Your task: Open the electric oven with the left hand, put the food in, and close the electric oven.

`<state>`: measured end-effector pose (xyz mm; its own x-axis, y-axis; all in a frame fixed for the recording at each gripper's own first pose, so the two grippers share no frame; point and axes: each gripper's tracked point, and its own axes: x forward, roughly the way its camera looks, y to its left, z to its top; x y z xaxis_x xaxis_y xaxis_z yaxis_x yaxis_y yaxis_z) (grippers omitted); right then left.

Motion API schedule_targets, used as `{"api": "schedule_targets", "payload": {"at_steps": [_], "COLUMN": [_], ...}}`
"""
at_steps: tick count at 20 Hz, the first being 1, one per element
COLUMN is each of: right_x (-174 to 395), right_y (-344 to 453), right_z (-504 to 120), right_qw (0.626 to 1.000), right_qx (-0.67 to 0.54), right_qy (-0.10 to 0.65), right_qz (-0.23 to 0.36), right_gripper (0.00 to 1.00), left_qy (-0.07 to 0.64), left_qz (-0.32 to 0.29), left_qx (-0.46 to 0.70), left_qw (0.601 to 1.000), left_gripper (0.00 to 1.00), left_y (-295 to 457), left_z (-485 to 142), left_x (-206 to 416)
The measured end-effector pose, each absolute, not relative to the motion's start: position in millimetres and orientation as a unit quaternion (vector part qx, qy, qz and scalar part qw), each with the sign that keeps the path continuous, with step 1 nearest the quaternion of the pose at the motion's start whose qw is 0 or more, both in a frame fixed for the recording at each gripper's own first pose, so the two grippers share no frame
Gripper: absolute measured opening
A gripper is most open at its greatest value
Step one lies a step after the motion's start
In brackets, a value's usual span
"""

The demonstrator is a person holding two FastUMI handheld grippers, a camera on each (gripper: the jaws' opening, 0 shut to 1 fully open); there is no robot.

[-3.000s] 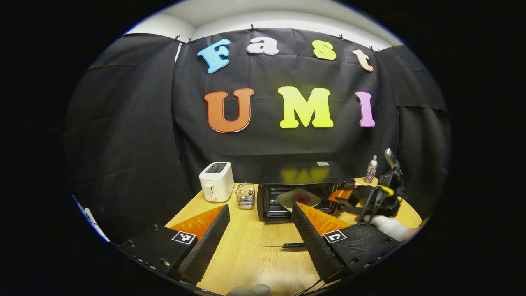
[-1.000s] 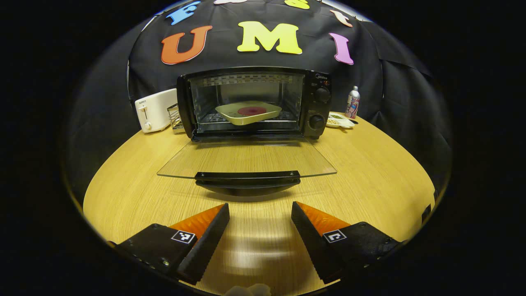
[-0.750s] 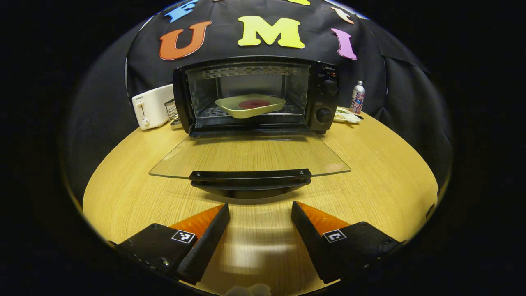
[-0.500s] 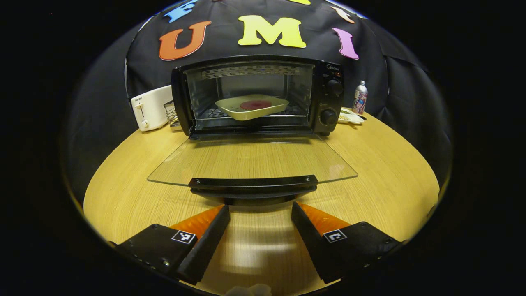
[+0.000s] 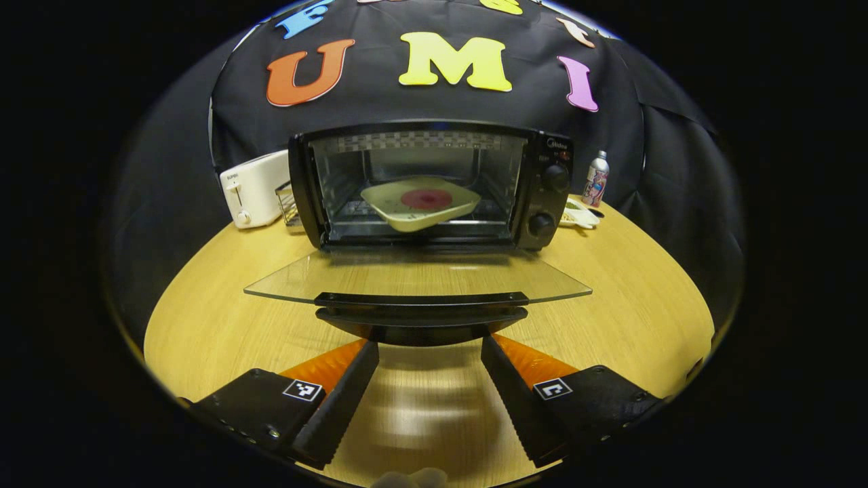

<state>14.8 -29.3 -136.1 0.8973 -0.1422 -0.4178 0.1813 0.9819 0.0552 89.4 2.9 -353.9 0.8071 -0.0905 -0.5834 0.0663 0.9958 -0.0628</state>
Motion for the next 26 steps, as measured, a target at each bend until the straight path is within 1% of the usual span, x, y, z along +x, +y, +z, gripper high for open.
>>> {"api": "schedule_targets", "payload": {"at_steps": [1,2,3,5,6,7,8,9,10,11,12,13,14,15,16,18,19,20,21,22,23,24,25,26], "right_x": [16.2,16.5,18.0,16.0,16.8,18.1,19.7,20.9,22.4,23.7,24.6,24.9,25.7,26.4,26.5,25.9,25.2,30.3,29.5,29.0,28.8,28.6,28.7,27.8], "right_y": [-29.3,-29.0,-29.1,-30.7,-30.1,-29.5,-30.4,-32.0,-32.7,-34.1,-34.6,-35.4,-35.8,-36.7,-36.3,-35.0,-35.2,-34.8,-35.0,-34.7,-33.4,-31.4,-29.3,-26.7], "right_z": [-137.1,-137.5,-137.5,-140.5,-140.8,-140.5,-140.5,-140.7,-140.9,-139.4,-139.2,-138.9,-138.6,-138.4,-136.2,-132.3,-130.3,-125.7,-123.6,-123.6,-124.1,-124.5,-125.3,-124.3], "right_qw": [0.973,0.973,0.973,0.973,0.973,0.973,0.974,0.974,0.974,0.974,0.974,0.974,0.974,0.974,0.975,0.976,0.976,0.977,0.977,0.977,0.977,0.977,0.977,0.977], "right_qx": [0.053,0.058,0.063,0.067,0.071,0.075,0.075,0.075,0.076,0.077,0.079,0.080,0.080,0.081,0.082,0.081,0.079,0.077,0.076,0.075,0.075,0.076,0.076,0.075], "right_qy": [0.210,0.209,0.207,0.204,0.202,0.201,0.199,0.198,0.197,0.195,0.194,0.193,0.192,0.190,0.187,0.182,0.179,0.177,0.176,0.176,0.177,0.178,0.179,0.181], "right_qz": [-0.083,-0.082,-0.081,-0.082,-0.082,-0.082,-0.082,-0.084,-0.084,-0.086,-0.087,-0.088,-0.090,-0.091,-0.092,-0.093,-0.094,-0.094,-0.095,-0.094,-0.093,-0.091,-0.089,-0.087], "right_gripper": [0.96,0.96,1.00,1.00,0.96,0.96,1.00,0.96,0.96,1.00,0.96,0.96,1.00,1.00,0.96,0.96,0.96,1.00,0.96,1.00,0.96,0.96,1.00,0.96], "left_qy": [0.305,0.303,0.297,0.284,0.278,0.274,0.271,0.269,0.266,0.263,0.259,0.254,0.250,0.247,0.243,0.236,0.232,0.230,0.229,0.230,0.229,0.229,0.228,0.227], "left_qz": [-0.044,-0.045,-0.048,-0.052,-0.052,-0.054,-0.054,-0.053,-0.052,-0.052,-0.050,-0.050,-0.049,-0.049,-0.049,-0.049,-0.049,-0.051,-0.052,-0.054,-0.055,-0.057,-0.057,-0.060], "left_qx": [-0.018,-0.014,-0.012,-0.005,-0.002,-0.001,-0.001,-0.004,-0.005,-0.005,-0.004,-0.004,-0.004,-0.005,-0.004,-0.010,-0.010,-0.007,-0.006,-0.006,-0.005,-0.003,-0.001,-0.001], "left_qw": [0.951,0.952,0.954,0.957,0.959,0.960,0.961,0.962,0.962,0.963,0.965,0.966,0.967,0.968,0.969,0.970,0.971,0.972,0.972,0.972,0.972,0.972,0.972,0.972], "left_gripper": [0.97,0.97,0.97,0.97,0.97,0.97,0.97,0.97,0.97,0.97,0.97,0.97,0.97,0.97,0.97,0.97,0.98,0.97,0.97,0.97,0.97,0.97,0.97,0.97], "left_y": [2.2,2.7,2.5,2.8,4.5,4.3,5.4,6.3,7.8,7.8,8.6,9.3,9.5,9.0,8.6,9.0,8.0,7.1,5.1,3.2,2.8,1.8,1.0,-0.2], "left_z": [-347.2,-341.2,-333.0,-318.5,-312.4,-306.2,-302.2,-297.7,-293.3,-289.1,-285.3,-280.6,-277.1,-272.7,-268.4,-259.8,-258.3,-255.6,-255.2,-256.0,-256.2,-255.7,-256.3,-254.7], "left_x": [92.7,95.6,100.6,108.8,114.2,119.6,124.1,128.9,134.7,140.2,145.4,151.6,157.6,164.2,171.3,183.8,186.7,188.2,188.1,186.4,184.0,181.1,177.3,173.4]}}
